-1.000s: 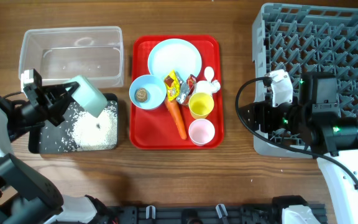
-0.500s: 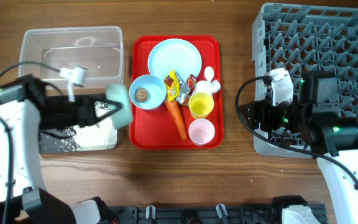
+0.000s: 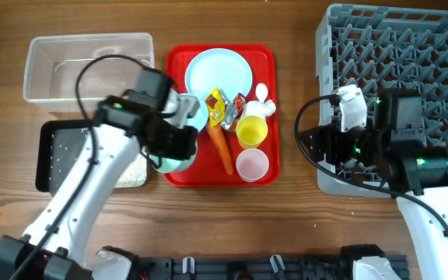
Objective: Sort waste into correct bins and load items into the dishwasher rack
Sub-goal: 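Return the emptied green bowl to the red tray with left gripper, then grasp the light-blue bowl holding the cookie with the left gripper, then tip the cookie out of the blue bowl onto the black tray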
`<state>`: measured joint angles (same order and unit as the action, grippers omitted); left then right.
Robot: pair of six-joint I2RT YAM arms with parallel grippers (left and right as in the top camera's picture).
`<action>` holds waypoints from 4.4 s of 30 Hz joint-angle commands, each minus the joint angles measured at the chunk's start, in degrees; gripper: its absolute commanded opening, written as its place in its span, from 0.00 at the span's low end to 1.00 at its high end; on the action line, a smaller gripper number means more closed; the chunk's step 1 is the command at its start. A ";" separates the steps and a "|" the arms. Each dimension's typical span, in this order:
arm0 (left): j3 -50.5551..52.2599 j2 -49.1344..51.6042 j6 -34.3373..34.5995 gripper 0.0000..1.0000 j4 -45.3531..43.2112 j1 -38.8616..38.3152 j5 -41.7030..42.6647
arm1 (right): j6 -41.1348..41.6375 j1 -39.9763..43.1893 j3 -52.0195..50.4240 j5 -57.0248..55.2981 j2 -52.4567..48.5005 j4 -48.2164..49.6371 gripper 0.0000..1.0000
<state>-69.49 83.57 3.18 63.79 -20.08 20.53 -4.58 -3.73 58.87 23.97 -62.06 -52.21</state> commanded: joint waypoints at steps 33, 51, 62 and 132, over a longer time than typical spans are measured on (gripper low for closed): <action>-7.96 22.82 9.29 0.57 -2.64 -16.13 -17.90 | 0.26 -0.35 0.26 -0.17 -4.61 1.40 0.80; -14.01 28.24 9.27 0.53 -10.67 -8.85 -29.99 | 0.26 -0.35 0.26 -0.20 -4.61 1.64 0.80; -13.60 31.89 9.27 0.25 -10.23 -8.61 -30.03 | 0.24 -0.35 0.26 -0.22 -4.61 1.62 0.80; 8.61 15.12 -41.57 0.04 2.03 70.82 54.58 | 0.68 -0.35 0.26 -1.07 -4.61 1.81 0.80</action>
<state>-62.37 98.59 -32.47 66.28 48.80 69.04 -4.56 -3.73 58.87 23.51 -66.22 -50.52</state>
